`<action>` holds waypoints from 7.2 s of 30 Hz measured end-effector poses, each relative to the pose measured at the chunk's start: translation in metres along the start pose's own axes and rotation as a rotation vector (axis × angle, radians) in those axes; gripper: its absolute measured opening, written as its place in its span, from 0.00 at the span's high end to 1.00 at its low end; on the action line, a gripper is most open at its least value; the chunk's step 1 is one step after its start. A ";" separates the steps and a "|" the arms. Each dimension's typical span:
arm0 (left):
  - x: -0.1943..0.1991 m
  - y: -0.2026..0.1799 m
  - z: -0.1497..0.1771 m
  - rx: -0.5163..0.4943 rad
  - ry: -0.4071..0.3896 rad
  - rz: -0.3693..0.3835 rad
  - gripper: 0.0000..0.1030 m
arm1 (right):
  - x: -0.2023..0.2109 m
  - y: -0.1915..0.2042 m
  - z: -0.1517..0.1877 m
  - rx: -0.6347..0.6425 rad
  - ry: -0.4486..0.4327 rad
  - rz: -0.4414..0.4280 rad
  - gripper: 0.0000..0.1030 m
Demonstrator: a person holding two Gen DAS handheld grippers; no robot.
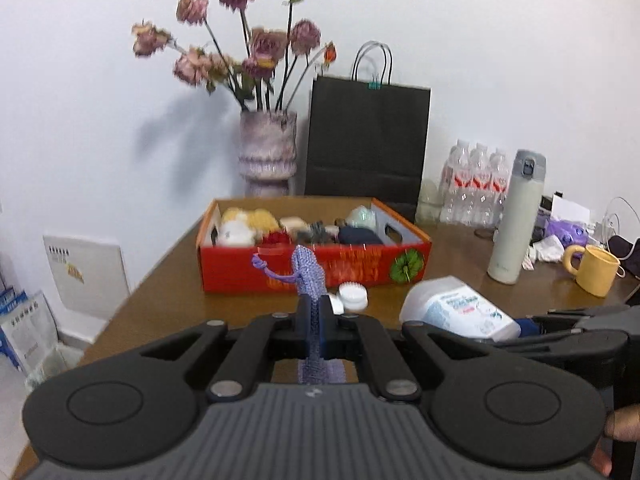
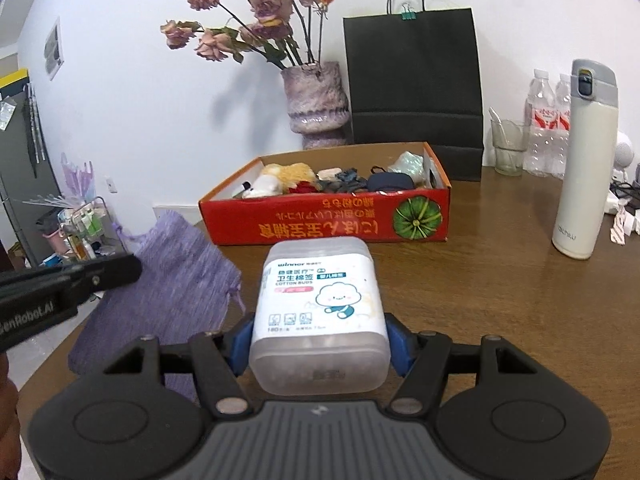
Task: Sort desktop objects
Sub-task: 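Carry the pouch and swab container into the box and open both grippers, then return both grippers to the table toward the white cap and white piece, then grasp the small white piece with the left gripper while the right grasps the white cap, then carry the white piece and white cap into the box and open both grippers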
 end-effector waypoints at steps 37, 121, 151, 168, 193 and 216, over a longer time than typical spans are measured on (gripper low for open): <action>-0.288 0.116 -0.066 -0.102 0.318 -0.103 0.45 | -0.271 -0.001 -0.114 -0.065 0.337 -0.018 0.32; -0.214 -0.029 0.024 -0.095 0.295 0.090 0.74 | -0.053 -0.065 0.005 0.003 0.062 0.075 0.31; -0.179 0.043 0.016 0.065 0.229 0.009 0.73 | -0.187 -0.009 -0.046 0.142 0.081 0.032 0.61; -0.094 0.031 0.029 0.171 0.181 -0.036 0.73 | -0.102 -0.005 -0.037 0.027 -0.032 -0.010 0.63; 0.014 0.018 0.025 0.100 0.018 -0.138 0.73 | 0.055 0.000 0.000 0.072 -0.281 -0.003 0.62; -0.245 0.085 -0.092 0.014 0.343 0.006 0.73 | -0.177 -0.055 -0.181 -0.056 0.137 -0.040 0.62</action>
Point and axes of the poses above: each gripper's, at about its wrist camera, not at the fingertips, and x roughly against the way its jaws point, y to its left, z to its underside, the point moved 7 cm from there along -x, roughly the way its jaws point, and after that the axes turned 2 degrees about -x, right-handed, at the moved point
